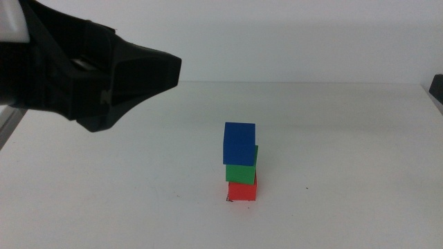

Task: Stack red cubes first, then green, then blue cubes in a specific spot.

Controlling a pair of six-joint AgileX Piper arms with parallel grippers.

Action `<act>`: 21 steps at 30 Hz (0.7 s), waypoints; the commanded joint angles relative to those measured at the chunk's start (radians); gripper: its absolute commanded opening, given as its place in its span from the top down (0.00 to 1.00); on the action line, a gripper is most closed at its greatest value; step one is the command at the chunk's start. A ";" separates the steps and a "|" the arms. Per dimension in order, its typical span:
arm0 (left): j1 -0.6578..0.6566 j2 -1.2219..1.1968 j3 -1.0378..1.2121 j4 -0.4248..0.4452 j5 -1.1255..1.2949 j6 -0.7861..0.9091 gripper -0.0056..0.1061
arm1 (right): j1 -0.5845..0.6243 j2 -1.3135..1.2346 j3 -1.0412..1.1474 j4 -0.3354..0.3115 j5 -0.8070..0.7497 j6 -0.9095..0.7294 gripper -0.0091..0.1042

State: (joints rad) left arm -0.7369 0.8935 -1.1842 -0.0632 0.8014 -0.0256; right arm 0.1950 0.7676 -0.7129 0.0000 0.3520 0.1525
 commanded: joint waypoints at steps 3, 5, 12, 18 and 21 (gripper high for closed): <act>0.055 -0.016 0.060 0.073 -0.100 -0.005 0.11 | -0.009 -0.005 0.018 -0.007 -0.012 -0.011 0.10; 0.149 -0.051 0.136 0.073 -0.240 -0.005 0.11 | -0.019 -0.025 0.056 -0.007 -0.048 -0.011 0.10; 0.557 -0.269 0.508 0.105 -0.511 -0.005 0.11 | -0.146 -0.244 0.347 -0.015 -0.246 -0.011 0.10; 0.711 -0.518 0.798 -0.011 -0.561 -0.005 0.11 | -0.220 -0.529 0.552 -0.076 -0.244 -0.011 0.10; 0.715 -0.635 0.920 -0.015 -0.579 -0.005 0.11 | -0.225 -0.644 0.624 -0.074 -0.244 -0.011 0.10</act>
State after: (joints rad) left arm -0.0277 0.3136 -0.3271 -0.0586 0.2527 -0.0256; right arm -0.0214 0.1721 -0.1171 -0.0567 0.1214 0.1525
